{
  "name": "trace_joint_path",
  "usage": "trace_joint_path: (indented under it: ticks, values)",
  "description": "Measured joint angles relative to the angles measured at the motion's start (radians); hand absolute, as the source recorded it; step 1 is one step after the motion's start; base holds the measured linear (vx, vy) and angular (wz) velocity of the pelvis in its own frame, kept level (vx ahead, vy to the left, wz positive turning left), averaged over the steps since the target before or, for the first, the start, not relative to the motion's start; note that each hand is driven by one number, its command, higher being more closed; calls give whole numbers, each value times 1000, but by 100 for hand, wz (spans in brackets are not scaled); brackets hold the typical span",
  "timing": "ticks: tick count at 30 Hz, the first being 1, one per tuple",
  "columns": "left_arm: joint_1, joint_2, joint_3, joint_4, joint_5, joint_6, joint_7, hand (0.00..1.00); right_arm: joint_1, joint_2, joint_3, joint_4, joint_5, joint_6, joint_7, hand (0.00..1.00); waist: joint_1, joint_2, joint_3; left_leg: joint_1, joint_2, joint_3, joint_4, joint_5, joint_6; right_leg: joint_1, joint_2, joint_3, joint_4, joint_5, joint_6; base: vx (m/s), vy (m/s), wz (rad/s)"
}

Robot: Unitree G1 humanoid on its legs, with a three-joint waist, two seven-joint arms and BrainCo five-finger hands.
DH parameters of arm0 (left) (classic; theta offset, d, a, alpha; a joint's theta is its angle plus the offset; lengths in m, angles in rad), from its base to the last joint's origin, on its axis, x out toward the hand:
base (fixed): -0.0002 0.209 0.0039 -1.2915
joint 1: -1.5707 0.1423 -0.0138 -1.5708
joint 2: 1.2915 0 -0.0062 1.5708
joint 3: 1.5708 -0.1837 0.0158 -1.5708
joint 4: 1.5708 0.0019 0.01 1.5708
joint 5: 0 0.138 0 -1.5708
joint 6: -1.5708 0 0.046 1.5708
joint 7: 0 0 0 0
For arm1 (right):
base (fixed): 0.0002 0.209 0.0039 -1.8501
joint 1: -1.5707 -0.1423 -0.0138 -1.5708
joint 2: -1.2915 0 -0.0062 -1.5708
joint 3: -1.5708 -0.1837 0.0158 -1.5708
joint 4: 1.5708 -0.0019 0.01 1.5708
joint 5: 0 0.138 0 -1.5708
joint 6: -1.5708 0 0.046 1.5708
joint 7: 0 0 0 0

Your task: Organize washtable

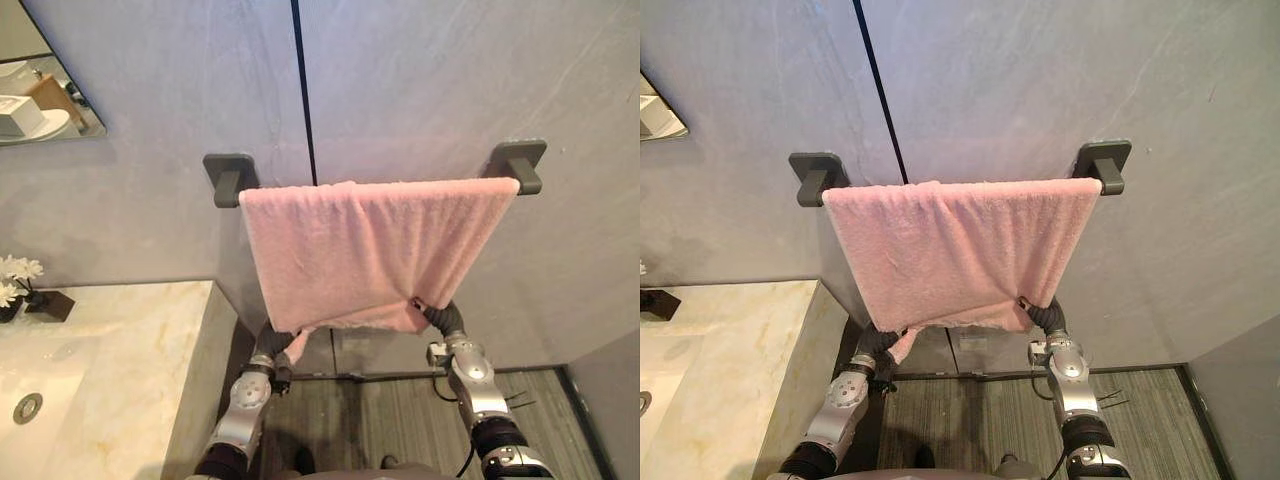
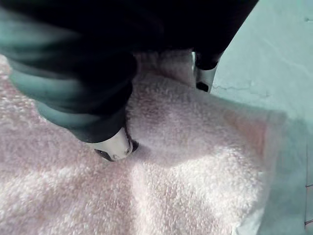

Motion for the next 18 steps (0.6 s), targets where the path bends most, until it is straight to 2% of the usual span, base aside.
trace_joint_path:
  ticks: [9, 14, 18]
  values:
    - [7, -11, 35, 15, -41, 8, 5, 0, 55, 25, -66, -11, 20, 12, -65, 0, 9, -13, -3, 5, 2, 11, 0, -11, -1, 0, 0, 0, 0, -17, 9, -4, -2, 0]
    - [61, 0, 121, 65, -83, 65, 46, 0, 134, 30, -166, -2, 85, 64, -133, 0, 20, -20, -1, 5, 3, 23, 1, -20, -8, 0, -3, 6, 0, -17, 6, 50, -14, -6]
    - [122, 29, 127, 57, -110, 84, 50, 0, 176, 27, -215, -21, 118, 65, -157, 0, 23, -22, 0, 5, 3, 27, 6, -21, -8, 0, -6, 7, 0, -17, 7, 36, -15, -2]
